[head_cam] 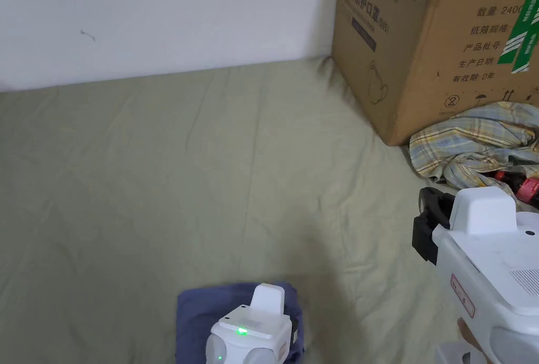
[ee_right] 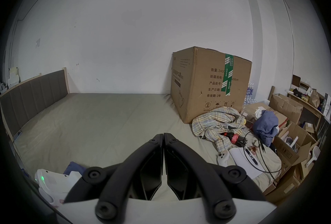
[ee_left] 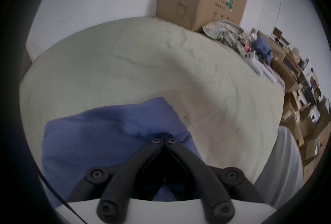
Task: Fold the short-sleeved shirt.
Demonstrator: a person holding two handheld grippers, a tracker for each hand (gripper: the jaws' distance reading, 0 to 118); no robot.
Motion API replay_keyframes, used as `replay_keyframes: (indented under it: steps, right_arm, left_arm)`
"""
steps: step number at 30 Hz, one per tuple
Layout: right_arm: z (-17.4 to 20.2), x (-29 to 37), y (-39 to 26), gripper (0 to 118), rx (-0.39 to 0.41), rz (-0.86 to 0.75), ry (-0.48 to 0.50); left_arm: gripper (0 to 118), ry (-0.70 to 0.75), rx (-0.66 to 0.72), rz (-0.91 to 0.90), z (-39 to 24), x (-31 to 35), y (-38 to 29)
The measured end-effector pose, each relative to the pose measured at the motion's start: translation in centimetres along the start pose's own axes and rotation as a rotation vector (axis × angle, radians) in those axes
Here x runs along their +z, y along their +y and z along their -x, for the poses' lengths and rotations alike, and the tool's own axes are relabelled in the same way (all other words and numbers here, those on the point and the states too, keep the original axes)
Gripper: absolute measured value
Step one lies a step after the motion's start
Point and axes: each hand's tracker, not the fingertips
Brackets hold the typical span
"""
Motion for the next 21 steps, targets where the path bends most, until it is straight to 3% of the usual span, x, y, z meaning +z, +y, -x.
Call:
replay_keyframes:
  steps: [9, 21]
  right_arm:
    - [1.9, 2.1, 2.5, 1, 0.005, -0.085, 0.045]
    - [5.7, 3.5, 5.9, 1, 0.014, -0.201, 0.084]
  left_arm:
    - [0, 0.02, 0.064, -0.352, 3.5, 10.3, 5.4]
    - [0, 0.279, -0.012, -0.662, 11.1, 21.4, 9.9]
